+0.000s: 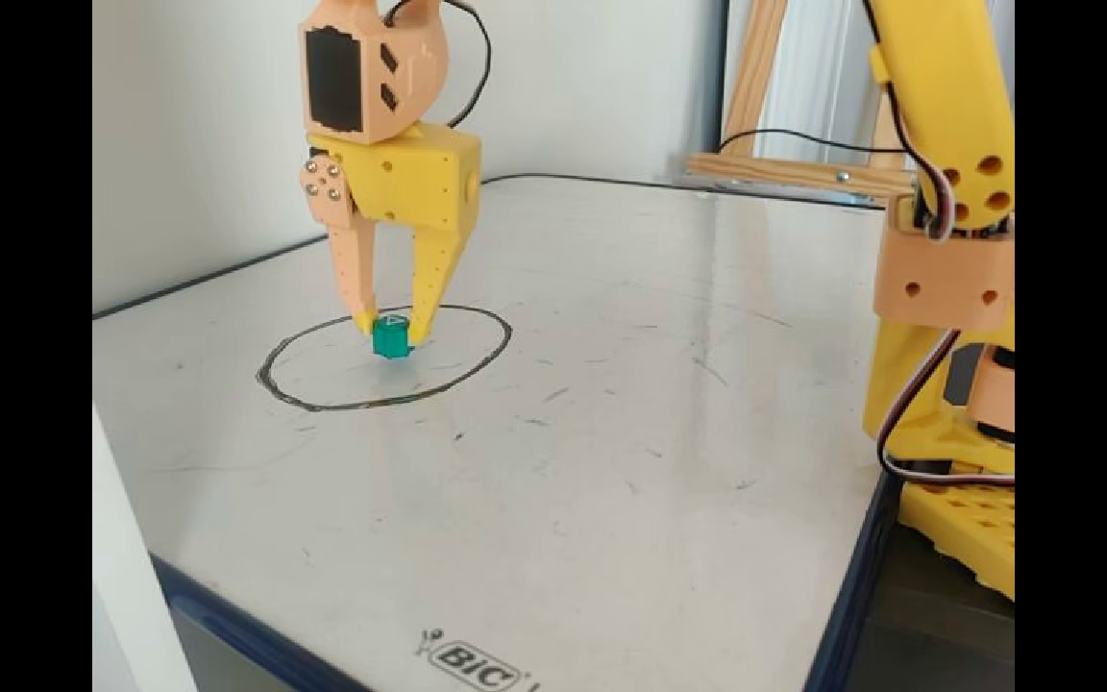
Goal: Grasp a green cube and put it in the black circle
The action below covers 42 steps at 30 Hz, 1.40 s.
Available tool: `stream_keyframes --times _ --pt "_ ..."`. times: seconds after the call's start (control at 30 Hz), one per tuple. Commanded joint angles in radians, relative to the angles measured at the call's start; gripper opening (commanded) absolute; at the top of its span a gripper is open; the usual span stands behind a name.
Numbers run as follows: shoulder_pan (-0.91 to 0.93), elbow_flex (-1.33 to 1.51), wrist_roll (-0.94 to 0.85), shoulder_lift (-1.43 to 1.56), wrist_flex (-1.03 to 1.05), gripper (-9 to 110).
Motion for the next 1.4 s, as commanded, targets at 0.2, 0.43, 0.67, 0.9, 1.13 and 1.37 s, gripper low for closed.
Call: stream_keyframes --times 0.2,0.43,0.67,0.9,1.13,1.37 --pt "0.032 -0.025 0.015 0.115 0.02 11" --pt "0.006 0.014 0.152 0.646 0.222 1" --pt "-0.095 0.532 0.256 1.299 0.181 0" --pt "-0.037 1.071 0.146 1.844 0.012 0" --pt "0.055 1.399 0.109 2.028 -0.095 0" --pt "0.137 1.549 0.106 2.108 -0.133 0"
